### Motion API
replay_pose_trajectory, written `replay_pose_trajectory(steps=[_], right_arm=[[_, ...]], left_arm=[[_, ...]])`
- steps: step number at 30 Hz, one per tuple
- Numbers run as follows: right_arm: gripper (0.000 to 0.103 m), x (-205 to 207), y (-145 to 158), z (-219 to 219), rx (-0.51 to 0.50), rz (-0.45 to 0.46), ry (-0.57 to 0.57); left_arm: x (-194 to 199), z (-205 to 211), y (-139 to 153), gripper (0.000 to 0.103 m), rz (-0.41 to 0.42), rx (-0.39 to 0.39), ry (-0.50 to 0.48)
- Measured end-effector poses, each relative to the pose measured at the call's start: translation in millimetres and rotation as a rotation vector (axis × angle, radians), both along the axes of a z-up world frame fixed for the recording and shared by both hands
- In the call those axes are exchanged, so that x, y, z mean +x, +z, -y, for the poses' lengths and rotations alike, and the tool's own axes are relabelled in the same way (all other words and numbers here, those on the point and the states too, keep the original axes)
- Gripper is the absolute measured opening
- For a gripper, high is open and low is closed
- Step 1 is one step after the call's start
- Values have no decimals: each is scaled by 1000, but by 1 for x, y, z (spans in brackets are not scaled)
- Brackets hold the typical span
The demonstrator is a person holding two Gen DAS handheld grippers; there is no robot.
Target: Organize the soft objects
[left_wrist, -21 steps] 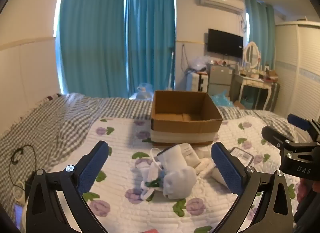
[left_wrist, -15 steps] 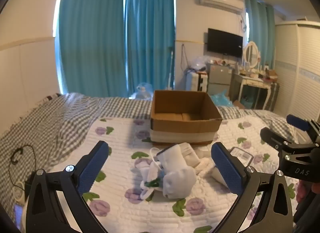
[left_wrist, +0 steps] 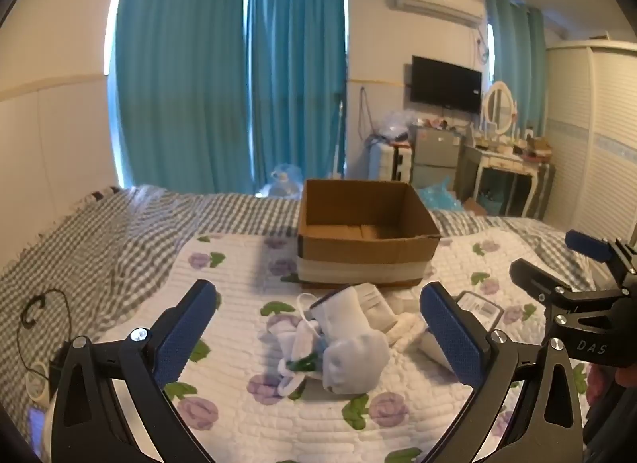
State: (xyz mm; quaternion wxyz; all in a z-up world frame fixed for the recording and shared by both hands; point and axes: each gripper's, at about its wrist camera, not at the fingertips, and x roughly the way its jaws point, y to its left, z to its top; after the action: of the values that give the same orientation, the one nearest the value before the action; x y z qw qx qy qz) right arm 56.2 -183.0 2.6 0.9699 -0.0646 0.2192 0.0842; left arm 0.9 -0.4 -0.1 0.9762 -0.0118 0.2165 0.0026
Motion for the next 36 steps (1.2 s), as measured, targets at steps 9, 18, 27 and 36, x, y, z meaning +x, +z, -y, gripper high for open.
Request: replay_pose_trajectory(steps=[9, 18, 27, 36], right_arm=[[103, 1, -2, 0, -1, -4, 2], [103, 2, -2, 0, -3, -6, 2], [103, 2, -2, -1, -3, -7, 2], [103, 2, -2, -1, -6, -9, 2]], left_arm=[[1, 1, -2, 103, 0, 1, 2], [0, 1, -2, 103, -1, 2, 2], [0, 1, -3, 103, -2, 2, 3], [1, 1, -2, 103, -5, 3, 2]])
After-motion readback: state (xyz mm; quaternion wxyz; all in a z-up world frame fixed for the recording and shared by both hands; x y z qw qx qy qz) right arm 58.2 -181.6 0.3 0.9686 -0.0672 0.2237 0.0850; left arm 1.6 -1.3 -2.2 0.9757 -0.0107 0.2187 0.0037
